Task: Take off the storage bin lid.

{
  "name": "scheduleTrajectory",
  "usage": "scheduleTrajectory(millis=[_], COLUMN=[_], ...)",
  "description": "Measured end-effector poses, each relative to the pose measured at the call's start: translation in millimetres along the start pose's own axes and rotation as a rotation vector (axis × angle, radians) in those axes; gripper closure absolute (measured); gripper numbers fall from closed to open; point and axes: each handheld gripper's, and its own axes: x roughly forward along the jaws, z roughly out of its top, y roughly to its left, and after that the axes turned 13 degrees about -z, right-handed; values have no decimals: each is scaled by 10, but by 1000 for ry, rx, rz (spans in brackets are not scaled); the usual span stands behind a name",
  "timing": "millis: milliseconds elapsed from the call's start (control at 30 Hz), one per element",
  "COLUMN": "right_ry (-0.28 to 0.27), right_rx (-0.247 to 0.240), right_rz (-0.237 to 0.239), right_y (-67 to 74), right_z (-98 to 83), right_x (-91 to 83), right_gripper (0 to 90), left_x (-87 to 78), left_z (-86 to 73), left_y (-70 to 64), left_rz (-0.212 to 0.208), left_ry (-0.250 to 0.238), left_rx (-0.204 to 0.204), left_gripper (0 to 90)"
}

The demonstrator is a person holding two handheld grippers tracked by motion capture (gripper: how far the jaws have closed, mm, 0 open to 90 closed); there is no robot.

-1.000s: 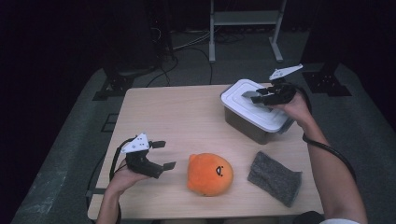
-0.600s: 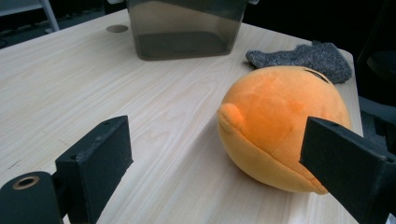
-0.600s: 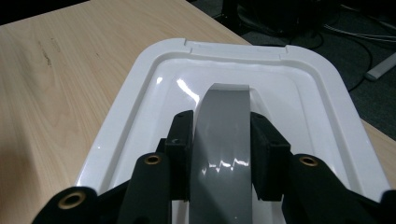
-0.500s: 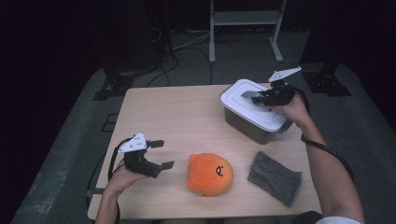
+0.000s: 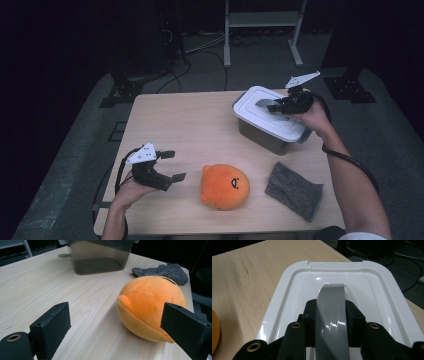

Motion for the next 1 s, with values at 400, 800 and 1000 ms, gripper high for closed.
scheduleTrajectory(millis=[400, 800, 1000], right_ry=[-1, 1, 4], right_rx=[8, 7, -16], right_rz=[20, 31, 48], right_y=[29, 92, 177], right_z=[4, 32, 65], right_x=[6, 34, 55], right_gripper=[661, 661, 661], left_x=[4, 11, 15], left_z=[-2, 2, -9], left_y=[1, -10, -9], left_rz=[-2, -5, 0], left_ry=[4, 6, 13], left_rx=[2, 7, 5], left_gripper=[84, 84, 84])
